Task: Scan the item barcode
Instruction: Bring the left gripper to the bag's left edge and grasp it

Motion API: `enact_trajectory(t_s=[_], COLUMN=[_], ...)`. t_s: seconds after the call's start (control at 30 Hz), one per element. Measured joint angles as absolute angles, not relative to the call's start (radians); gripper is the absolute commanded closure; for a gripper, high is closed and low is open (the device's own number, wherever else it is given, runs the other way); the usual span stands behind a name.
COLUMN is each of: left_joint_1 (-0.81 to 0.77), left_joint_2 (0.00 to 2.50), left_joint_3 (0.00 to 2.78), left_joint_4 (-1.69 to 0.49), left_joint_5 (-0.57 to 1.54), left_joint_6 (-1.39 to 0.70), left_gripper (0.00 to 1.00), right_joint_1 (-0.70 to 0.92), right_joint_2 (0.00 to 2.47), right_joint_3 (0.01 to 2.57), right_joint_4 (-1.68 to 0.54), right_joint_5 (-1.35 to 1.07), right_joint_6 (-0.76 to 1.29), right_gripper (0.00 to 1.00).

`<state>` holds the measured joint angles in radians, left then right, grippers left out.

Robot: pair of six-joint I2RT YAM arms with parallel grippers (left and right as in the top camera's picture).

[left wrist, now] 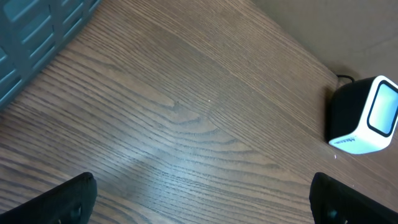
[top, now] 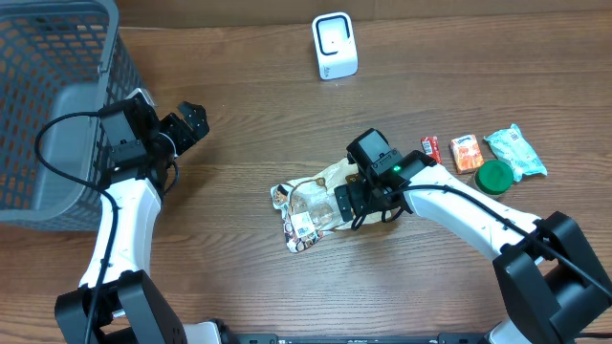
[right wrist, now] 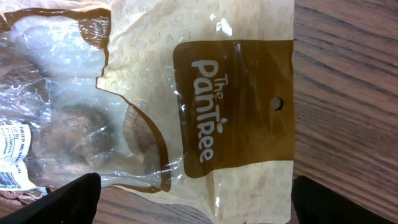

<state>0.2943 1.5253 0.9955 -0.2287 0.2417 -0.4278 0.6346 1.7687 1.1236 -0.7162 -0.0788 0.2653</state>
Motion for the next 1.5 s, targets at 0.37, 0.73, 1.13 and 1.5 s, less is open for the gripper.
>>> enact_trajectory(t_s=[0.37, 0.73, 1.13, 1.5], left_joint_1=[0.294, 0.215, -0.053, -0.131], left_joint_2=[1.523, 1.523, 1.523, 1.523], left_joint_3=[0.995, 0.994, 0.945, 0.875], left_joint_4=[-0.665, -0.813, -0.691, -0.596], left_joint_5=[0.383, 0.398, 0.379, 0.321], left_joint_6=[-0.429, -0.280, -0.161, -0.255], left_gripper=[0.00, 0.16, 0.00, 0.17], right_joint_1=[0.635, 0.635, 0.635, 0.635], right_joint_2=[1.769, 1.769, 1.769, 1.769], right_joint_3=[1.123, 1.122, 1.122, 1.122], right_joint_4=[-0.724, -0.716, -0.719, -0.716], right_joint_5=[-0.079, -0.079, -0.080, -0.079], right_joint_6=[0.265, 0.265, 0.265, 0.264], right_gripper=[0.00, 0.00, 0.00, 0.00])
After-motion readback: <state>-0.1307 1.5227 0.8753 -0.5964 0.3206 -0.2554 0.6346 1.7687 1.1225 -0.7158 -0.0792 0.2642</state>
